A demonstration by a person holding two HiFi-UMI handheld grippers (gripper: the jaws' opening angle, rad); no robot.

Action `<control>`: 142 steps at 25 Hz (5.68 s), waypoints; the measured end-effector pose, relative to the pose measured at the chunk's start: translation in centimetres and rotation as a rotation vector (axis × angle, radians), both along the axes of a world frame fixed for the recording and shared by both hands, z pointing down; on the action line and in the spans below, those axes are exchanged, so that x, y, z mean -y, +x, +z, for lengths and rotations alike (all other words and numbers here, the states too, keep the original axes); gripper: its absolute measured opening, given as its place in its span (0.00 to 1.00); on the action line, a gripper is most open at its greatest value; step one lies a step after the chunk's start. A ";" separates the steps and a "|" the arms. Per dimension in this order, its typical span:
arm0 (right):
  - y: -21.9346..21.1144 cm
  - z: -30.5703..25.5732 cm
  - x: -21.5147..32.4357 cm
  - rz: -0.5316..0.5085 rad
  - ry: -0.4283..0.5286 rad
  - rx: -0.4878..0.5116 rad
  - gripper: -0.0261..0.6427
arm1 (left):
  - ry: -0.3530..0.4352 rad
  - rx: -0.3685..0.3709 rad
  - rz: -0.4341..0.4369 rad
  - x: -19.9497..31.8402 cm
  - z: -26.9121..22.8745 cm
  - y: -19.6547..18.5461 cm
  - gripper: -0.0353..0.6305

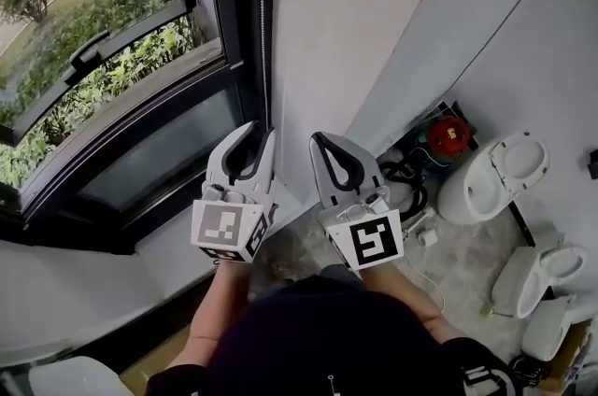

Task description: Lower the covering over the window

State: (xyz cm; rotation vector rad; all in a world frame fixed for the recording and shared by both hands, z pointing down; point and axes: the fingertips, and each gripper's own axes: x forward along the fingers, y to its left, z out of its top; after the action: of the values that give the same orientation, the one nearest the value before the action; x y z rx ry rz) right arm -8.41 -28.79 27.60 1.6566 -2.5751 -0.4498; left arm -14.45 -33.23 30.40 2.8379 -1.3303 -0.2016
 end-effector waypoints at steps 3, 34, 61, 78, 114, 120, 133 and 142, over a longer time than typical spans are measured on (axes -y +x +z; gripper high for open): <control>-0.6 0.0 0.8 -0.002 0.004 -0.025 0.06 | -0.005 0.001 0.003 1.8 0.2 0.1 0.20; -2.3 -0.7 5.5 -0.124 0.014 0.010 0.06 | -0.084 0.202 -0.136 15.4 4.0 2.9 0.29; -0.2 -3.6 1.5 -0.266 0.063 0.130 0.06 | -0.099 0.175 0.061 5.0 5.1 3.2 0.07; 1.8 -1.5 -2.3 -0.607 -0.075 0.140 0.06 | -0.138 -0.003 0.204 -6.6 5.0 5.9 0.07; 2.4 1.5 -3.5 -0.796 -0.265 0.164 0.06 | -0.406 0.042 0.259 -10.5 19.2 11.7 0.07; 2.1 2.0 -3.3 -0.814 -0.311 0.155 0.06 | -0.399 0.045 0.272 -10.7 19.8 12.1 0.07; 1.5 7.4 -3.1 -0.821 -0.453 0.063 0.06 | -0.366 -0.026 0.309 -11.2 18.2 11.5 0.07; 1.7 12.4 -3.6 -0.827 -0.612 -0.027 0.06 | -0.332 -0.033 0.292 -11.3 15.7 9.8 0.15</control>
State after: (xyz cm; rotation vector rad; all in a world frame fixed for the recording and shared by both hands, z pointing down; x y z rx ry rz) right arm -6.68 -25.17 39.97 0.3721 -2.8408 0.2929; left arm -4.69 -21.91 46.11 2.6823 -0.8338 -0.0217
